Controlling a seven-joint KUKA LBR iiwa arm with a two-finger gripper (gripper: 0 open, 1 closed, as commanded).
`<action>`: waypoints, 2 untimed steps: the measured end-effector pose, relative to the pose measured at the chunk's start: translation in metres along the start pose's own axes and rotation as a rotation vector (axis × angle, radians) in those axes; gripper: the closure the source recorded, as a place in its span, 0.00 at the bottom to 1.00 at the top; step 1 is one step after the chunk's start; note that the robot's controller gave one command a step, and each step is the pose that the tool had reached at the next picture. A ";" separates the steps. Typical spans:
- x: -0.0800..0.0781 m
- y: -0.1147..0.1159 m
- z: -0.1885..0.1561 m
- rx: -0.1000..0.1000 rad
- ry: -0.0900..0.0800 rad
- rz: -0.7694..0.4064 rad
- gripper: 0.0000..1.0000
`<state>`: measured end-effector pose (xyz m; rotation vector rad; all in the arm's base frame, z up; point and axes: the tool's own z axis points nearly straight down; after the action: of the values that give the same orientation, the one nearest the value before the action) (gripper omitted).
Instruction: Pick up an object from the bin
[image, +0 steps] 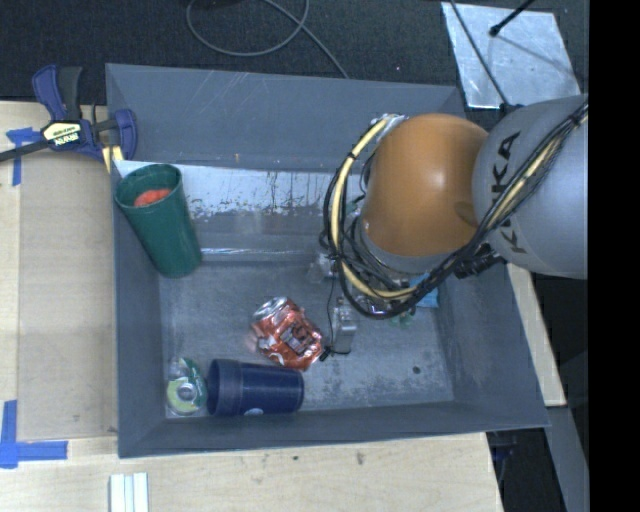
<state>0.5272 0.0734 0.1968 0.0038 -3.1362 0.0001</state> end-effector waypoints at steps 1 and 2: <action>-0.001 0.000 -0.005 -0.001 -0.008 0.002 0.00; -0.008 0.018 0.026 0.000 -0.012 -0.075 0.00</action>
Offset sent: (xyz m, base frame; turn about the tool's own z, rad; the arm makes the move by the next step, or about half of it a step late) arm 0.0139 0.0558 -0.0950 -0.2313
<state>0.5349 0.0909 0.1704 0.1222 -3.1460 -0.0001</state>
